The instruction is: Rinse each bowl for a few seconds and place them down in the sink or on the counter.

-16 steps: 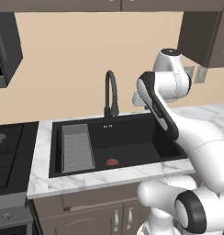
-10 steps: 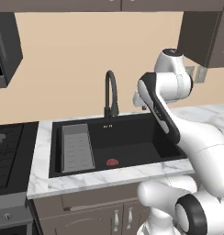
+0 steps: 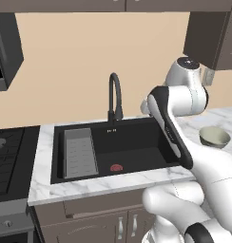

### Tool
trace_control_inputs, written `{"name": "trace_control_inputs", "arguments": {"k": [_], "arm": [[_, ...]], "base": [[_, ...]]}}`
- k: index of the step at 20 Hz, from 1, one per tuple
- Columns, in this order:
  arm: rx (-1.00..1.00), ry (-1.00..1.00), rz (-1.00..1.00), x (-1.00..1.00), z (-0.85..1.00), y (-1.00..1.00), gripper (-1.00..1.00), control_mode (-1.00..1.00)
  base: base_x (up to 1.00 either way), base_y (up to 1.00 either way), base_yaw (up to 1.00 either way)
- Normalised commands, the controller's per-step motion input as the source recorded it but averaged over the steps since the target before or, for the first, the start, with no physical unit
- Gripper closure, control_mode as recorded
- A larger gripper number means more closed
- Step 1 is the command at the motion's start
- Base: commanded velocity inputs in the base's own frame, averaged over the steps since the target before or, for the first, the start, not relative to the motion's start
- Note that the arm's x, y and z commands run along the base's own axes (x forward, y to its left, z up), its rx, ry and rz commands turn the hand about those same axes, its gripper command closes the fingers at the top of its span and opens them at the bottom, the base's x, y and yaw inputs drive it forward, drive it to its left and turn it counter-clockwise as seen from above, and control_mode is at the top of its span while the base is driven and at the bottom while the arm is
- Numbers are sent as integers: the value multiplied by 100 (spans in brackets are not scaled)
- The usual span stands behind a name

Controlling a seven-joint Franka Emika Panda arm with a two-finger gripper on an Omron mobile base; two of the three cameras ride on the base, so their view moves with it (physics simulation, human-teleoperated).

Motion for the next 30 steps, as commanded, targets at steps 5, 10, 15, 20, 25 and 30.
{"name": "trace_control_inputs", "arguments": {"k": [5, 10, 15, 20, 25, 30], "arm": [[0, -18, 0, -10, -5, 0, -100, -100], [0, -17, 1, -2, -6, -1, -100, -100], [0, -15, 3, 0, -11, -6, -100, -100], [0, -12, 5, 0, -10, -10, -100, -100], [0, -10, 7, 0, -6, -14, -100, -100], [0, -11, 7, 0, 0, -16, -100, -100]], "base": [[0, 0, 0], [0, 0, 0], [0, 0, 0], [0, 0, 0], [0, 0, 0], [0, 0, 0]]}}
